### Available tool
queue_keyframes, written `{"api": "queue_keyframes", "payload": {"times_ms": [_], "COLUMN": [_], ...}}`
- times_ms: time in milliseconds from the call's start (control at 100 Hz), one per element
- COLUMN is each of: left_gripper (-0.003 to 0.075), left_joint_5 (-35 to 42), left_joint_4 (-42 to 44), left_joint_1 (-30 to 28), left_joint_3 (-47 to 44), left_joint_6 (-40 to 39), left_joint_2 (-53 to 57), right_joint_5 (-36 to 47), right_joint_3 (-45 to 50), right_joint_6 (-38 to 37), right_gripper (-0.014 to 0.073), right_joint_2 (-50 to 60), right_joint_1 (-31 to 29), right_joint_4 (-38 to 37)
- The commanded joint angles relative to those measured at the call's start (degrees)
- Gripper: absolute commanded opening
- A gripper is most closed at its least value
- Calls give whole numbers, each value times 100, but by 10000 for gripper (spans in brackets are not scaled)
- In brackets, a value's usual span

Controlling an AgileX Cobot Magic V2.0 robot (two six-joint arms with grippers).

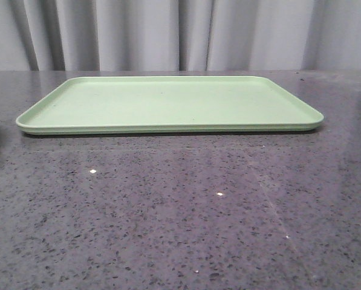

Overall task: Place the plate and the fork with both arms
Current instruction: 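Lift the cream plate with the left gripper toward the tray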

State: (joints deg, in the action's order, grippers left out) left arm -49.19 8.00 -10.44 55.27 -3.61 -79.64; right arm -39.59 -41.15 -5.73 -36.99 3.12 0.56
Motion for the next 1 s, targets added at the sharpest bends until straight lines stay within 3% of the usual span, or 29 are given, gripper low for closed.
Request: {"api": "queue_keyframes", "payload": {"times_ms": [0, 280, 580, 990], "left_gripper": [336, 202, -20, -20], "left_joint_5": [141, 37, 4, 69], "left_joint_4": [-52, -138, -150, -404], "left_joint_1": [-10, -10, -10, -151], "left_joint_3": [154, 154, 154, 154], "left_joint_6": [65, 78, 78, 78], "left_joint_2": [131, 1, 1, 220], "right_joint_5": [319, 319, 319, 320], "right_joint_3": [-205, -205, -205, -205], "right_joint_6": [16, 16, 16, 16], "right_gripper": [549, 549, 549, 549], "right_joint_2": [-36, -36, -36, -36], "right_joint_1": [-11, -11, -11, -11], "right_joint_4": [-24, -24, -24, -19]}}
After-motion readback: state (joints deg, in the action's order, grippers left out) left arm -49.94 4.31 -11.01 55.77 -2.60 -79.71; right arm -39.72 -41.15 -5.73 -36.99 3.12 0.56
